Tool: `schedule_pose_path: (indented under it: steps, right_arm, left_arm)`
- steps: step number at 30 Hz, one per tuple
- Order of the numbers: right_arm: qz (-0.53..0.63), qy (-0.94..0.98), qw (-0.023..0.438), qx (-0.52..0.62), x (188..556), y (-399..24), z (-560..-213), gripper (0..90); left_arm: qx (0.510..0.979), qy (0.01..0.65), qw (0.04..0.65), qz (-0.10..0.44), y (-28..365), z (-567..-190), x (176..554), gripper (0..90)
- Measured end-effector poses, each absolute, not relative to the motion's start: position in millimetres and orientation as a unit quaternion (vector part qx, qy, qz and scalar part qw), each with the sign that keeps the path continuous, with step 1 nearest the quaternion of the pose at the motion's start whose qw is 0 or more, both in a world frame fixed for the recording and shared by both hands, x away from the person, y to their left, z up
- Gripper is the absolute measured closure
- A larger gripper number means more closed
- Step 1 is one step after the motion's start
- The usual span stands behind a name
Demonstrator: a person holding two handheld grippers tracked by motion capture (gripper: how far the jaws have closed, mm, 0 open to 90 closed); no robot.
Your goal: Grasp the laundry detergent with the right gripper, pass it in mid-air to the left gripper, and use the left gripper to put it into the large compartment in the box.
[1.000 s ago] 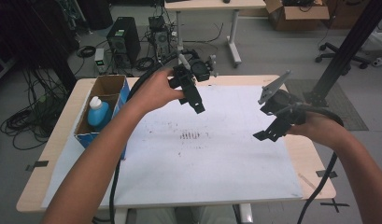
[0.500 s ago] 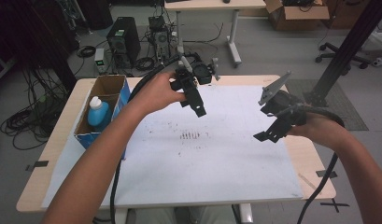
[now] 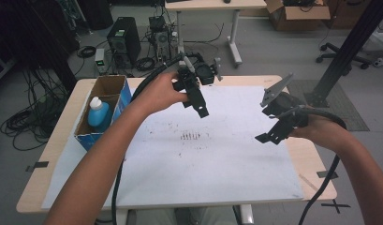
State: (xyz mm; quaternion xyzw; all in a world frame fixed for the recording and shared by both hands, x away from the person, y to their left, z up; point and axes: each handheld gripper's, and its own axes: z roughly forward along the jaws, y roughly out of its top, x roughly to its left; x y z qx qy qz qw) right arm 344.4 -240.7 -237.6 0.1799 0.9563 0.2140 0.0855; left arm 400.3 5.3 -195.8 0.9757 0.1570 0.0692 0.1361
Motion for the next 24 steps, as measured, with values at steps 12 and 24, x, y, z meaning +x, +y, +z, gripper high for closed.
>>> schedule_pose_path:
  steps: [12, 24]
  right_arm:
    - [0.214, 0.956, 0.084, 0.18, 344.6, -241.4, -239.4, 5.9]
    - [0.216, 0.956, 0.084, 0.18, 345.1, -241.3, -239.5, 5.8]
  left_arm:
    - [0.975, 0.158, 0.141, 0.067, 5.5, -196.3, 400.9, 5.8]
    - [0.974, 0.162, 0.143, 0.065, 8.3, -196.2, 403.1, 5.8]
